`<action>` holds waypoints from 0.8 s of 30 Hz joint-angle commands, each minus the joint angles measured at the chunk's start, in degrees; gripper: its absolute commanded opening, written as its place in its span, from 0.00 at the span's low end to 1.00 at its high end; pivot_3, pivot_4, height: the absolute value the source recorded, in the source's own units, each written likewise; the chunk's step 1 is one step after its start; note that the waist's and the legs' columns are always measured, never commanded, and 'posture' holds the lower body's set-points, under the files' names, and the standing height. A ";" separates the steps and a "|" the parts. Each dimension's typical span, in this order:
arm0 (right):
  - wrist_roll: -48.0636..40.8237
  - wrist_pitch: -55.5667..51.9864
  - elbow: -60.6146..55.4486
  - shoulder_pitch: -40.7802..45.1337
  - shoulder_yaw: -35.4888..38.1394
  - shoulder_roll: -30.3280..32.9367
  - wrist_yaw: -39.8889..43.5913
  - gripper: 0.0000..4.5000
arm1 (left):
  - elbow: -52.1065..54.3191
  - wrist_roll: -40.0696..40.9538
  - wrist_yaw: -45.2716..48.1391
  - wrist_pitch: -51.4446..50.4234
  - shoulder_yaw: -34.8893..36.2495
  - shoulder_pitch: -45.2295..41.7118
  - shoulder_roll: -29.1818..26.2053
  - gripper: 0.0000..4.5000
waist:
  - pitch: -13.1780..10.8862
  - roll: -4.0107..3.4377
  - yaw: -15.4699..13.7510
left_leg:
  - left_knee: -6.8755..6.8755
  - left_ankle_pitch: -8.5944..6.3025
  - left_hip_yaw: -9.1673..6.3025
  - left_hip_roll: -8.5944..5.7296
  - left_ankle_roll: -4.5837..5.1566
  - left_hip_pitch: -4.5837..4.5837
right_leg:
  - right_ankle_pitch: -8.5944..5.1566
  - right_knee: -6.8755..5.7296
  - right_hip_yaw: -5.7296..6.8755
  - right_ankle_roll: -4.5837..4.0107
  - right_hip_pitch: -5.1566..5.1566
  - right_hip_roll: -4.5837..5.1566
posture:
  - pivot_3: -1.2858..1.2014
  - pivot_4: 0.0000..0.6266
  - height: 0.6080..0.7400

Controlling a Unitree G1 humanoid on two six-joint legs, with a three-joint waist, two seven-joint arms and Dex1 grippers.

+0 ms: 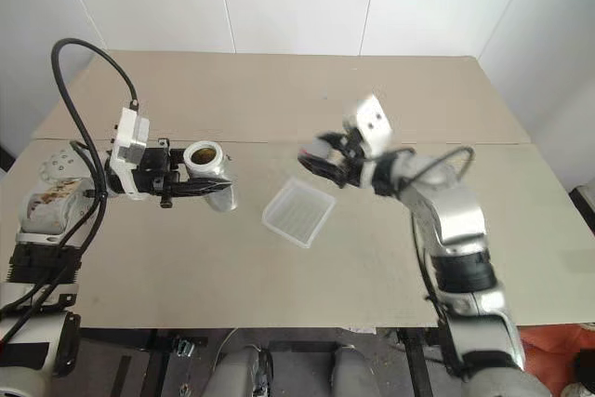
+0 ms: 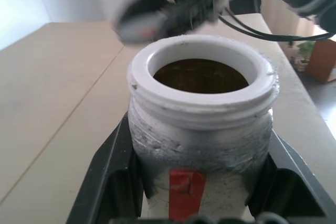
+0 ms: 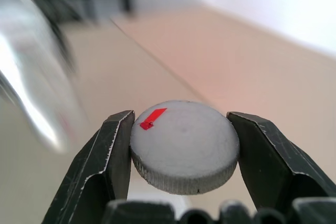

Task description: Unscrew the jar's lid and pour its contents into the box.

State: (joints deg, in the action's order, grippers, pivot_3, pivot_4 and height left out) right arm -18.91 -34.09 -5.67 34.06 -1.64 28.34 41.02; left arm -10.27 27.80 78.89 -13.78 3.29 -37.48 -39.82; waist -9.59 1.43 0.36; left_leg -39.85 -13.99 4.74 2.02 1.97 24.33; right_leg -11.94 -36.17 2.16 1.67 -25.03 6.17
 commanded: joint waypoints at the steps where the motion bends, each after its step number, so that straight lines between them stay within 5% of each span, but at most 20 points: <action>1: 2.11 2.86 -0.83 -7.06 5.88 -0.49 -7.15 0.61 | -0.08 -0.75 -3.07 1.36 1.04 -1.11 1.11 0.45 | 0.01 0.02 0.02 | 0.02 0.01 0.00 0.00 -0.01 0.00 | 0.00 0.01 0.00 0.00 0.00 0.00 | 0.52 0.24 1.00; 5: 5.42 3.59 3.34 -11.63 5.36 -2.07 -11.76 0.61 | -0.56 -1.89 -5.22 2.09 0.35 -1.98 2.77 0.45 | 0.01 0.02 0.69 | 0.00 0.03 0.03 0.00 -0.04 -0.11 | 0.03 -0.04 -0.07 -0.01 0.04 -0.01 | 0.52 0.24 1.00; 6: 6.33 3.57 3.91 -11.87 4.50 -1.86 -11.86 0.77 | -0.85 -2.24 -5.47 2.74 0.18 -2.19 3.15 0.45 | 0.01 0.02 0.71 | 0.00 0.04 0.02 0.01 -0.06 -0.13 | 0.03 -0.05 -0.09 -0.02 0.04 -0.03 | 0.52 0.24 1.00; 10: 7.38 3.07 3.16 -11.83 2.86 0.03 -9.73 1.00 | -2.30 -5.33 -8.87 5.85 -0.70 -3.87 5.27 0.45 | 0.01 0.02 0.52 | 0.01 0.05 -0.01 0.00 -0.06 -0.14 | 0.03 -0.05 -0.11 -0.02 0.04 -0.04 | 0.52 0.24 1.00; 13: 3.63 -2.20 -1.87 -9.57 3.28 3.89 -4.67 1.00 | -3.87 -11.26 -13.06 11.45 -2.81 -5.22 6.62 0.45 | 0.01 0.01 0.20 | -0.01 0.04 -0.03 -0.03 -0.03 -0.09 | 0.04 0.02 -0.12 0.00 0.06 -0.04 | 0.52 0.24 1.00; 19: -12.66 -21.30 -11.29 -2.06 4.88 10.55 6.57 1.00 | -12.48 -33.06 -27.65 38.82 -11.21 -7.08 7.78 0.45 | 0.01 0.02 -0.16 | 0.00 0.02 -0.06 -0.02 0.00 -0.12 | 0.07 0.06 -0.08 0.00 0.10 -0.03 | 0.52 0.24 1.00; 22: -17.85 -26.41 -12.67 0.95 3.71 12.80 10.71 1.00 | -18.71 -45.33 -41.25 51.47 -14.61 -9.97 8.22 0.45 | 0.01 0.03 -0.58 | 0.00 0.02 -0.06 -0.02 0.01 -0.12 | 0.09 0.10 -0.03 -0.03 0.15 -0.03 | 0.52 0.24 1.00; 24: -20.36 -28.19 -13.25 3.13 2.75 14.26 13.51 1.00 | -21.29 -61.04 -58.17 57.08 -19.14 -13.87 6.58 0.45 | 0.01 0.03 -0.96 | -0.03 0.00 -0.05 -0.03 0.04 -0.08 | 0.11 0.13 -0.02 -0.01 0.14 -0.01 | 0.52 0.24 1.00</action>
State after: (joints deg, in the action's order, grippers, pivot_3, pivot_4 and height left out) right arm -36.11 -60.37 -16.76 34.73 0.76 41.11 51.87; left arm -30.93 -21.00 34.95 36.97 -13.30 -46.75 -31.51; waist -9.59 1.46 -0.60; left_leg -39.89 -14.00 4.70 1.98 2.02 24.27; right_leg -11.82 -36.05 2.14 1.66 -24.90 6.19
